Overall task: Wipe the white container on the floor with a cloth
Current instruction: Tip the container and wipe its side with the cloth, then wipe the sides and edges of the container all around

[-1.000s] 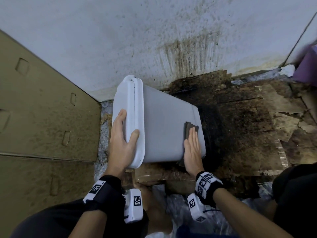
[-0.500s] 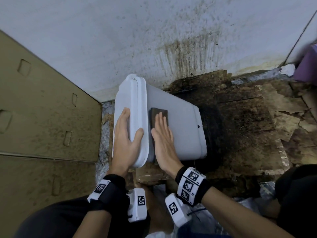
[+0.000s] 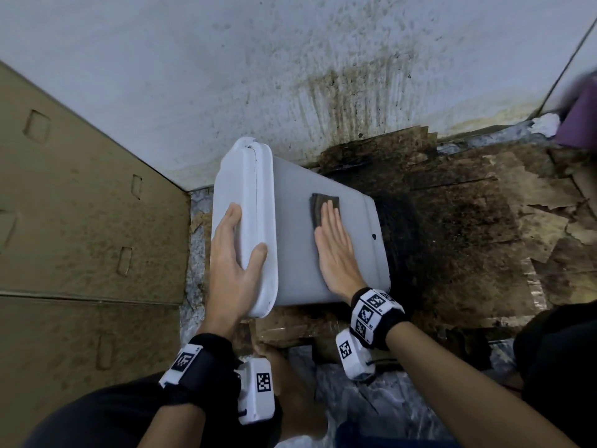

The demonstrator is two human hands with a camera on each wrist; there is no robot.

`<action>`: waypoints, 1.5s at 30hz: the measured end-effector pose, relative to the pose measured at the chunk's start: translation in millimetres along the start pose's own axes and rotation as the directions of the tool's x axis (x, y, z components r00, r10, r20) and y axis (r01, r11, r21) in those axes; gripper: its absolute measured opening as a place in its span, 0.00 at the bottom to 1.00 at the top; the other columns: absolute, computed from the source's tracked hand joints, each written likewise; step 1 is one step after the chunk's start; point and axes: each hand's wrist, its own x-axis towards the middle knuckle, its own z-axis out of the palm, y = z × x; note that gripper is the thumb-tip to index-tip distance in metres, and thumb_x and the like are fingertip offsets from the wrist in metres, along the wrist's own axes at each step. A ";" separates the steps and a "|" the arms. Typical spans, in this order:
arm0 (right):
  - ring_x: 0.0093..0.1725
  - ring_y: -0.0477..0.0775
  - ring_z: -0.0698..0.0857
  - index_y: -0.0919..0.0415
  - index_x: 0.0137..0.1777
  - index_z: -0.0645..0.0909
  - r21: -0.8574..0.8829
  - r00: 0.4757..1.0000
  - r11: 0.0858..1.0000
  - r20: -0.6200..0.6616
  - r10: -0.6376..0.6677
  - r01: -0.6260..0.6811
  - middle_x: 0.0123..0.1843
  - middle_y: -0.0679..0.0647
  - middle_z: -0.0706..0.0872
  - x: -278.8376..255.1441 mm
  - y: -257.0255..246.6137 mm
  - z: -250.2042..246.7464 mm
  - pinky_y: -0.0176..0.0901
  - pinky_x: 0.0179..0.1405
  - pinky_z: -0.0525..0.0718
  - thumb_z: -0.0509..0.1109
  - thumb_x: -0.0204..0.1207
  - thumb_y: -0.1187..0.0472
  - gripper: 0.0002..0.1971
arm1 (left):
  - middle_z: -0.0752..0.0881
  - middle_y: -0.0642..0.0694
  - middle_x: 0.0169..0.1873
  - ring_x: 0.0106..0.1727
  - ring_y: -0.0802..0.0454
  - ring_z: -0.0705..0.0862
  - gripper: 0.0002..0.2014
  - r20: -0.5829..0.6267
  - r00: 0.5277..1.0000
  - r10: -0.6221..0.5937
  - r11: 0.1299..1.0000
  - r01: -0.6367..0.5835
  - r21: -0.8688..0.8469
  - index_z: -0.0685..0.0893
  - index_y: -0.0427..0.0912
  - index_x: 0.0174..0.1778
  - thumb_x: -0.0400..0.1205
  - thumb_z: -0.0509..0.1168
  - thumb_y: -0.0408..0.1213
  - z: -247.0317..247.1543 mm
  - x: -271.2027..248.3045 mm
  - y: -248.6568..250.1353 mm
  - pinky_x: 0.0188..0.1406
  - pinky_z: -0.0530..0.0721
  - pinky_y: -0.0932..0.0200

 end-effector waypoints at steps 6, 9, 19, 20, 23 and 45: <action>0.88 0.34 0.34 0.43 0.91 0.37 -0.008 0.995 0.997 -0.064 0.073 -0.074 0.91 0.37 0.36 -12.5 9.2 2.3 0.51 0.89 0.33 0.41 0.93 0.47 0.29 | 0.67 0.48 0.89 0.90 0.56 0.63 0.37 0.008 0.999 0.037 0.999 -0.038 0.033 0.67 0.43 0.89 0.83 0.61 0.53 4.7 0.5 6.0 0.91 0.63 0.45; 0.90 0.40 0.41 0.41 0.91 0.46 0.071 0.984 0.995 -0.159 0.078 -0.067 0.93 0.41 0.40 -14.9 11.2 1.3 0.47 0.89 0.40 0.48 0.93 0.45 0.28 | 0.66 0.49 0.90 0.90 0.56 0.62 0.36 0.014 0.999 0.046 0.997 -0.047 0.060 0.66 0.44 0.90 0.84 0.62 0.51 8.1 0.2 10.6 0.90 0.61 0.50; 0.80 0.62 0.76 0.64 0.84 0.67 0.053 0.943 0.998 -0.330 0.053 -0.037 0.81 0.64 0.75 -11.7 12.5 -12.6 0.52 0.82 0.70 0.59 0.92 0.59 0.23 | 0.65 0.50 0.90 0.91 0.56 0.61 0.35 0.012 0.999 0.045 0.997 -0.045 0.064 0.65 0.47 0.89 0.85 0.64 0.49 21.8 0.0 25.9 0.90 0.58 0.57; 0.75 0.64 0.79 0.66 0.84 0.68 -0.001 0.942 0.999 -0.334 0.040 -0.042 0.78 0.67 0.79 -10.8 12.3 -15.0 0.49 0.78 0.74 0.59 0.92 0.61 0.22 | 0.65 0.50 0.90 0.91 0.55 0.61 0.36 0.010 0.999 0.047 0.997 -0.048 0.064 0.65 0.47 0.89 0.84 0.63 0.51 22.5 0.0 26.5 0.89 0.58 0.57; 0.69 0.66 0.83 0.69 0.81 0.70 -0.111 0.940 0.993 -0.341 -0.012 -0.027 0.72 0.69 0.82 -12.0 10.1 -22.1 0.46 0.70 0.75 0.59 0.91 0.64 0.21 | 0.65 0.49 0.90 0.90 0.54 0.62 0.38 0.003 0.999 0.051 0.997 -0.051 0.059 0.66 0.46 0.89 0.82 0.60 0.56 24.1 -0.6 29.3 0.89 0.59 0.55; 0.70 0.40 0.84 0.53 0.77 0.79 0.329 0.915 0.920 -0.398 -0.068 0.212 0.70 0.44 0.87 -52.2 -80.6 -91.4 0.42 0.72 0.82 0.60 0.91 0.58 0.17 | 0.54 0.54 0.93 0.93 0.59 0.49 0.39 0.078 0.993 0.093 0.988 -0.102 0.119 0.56 0.49 0.93 0.87 0.39 0.64 68.1 -6.8 75.5 0.93 0.47 0.50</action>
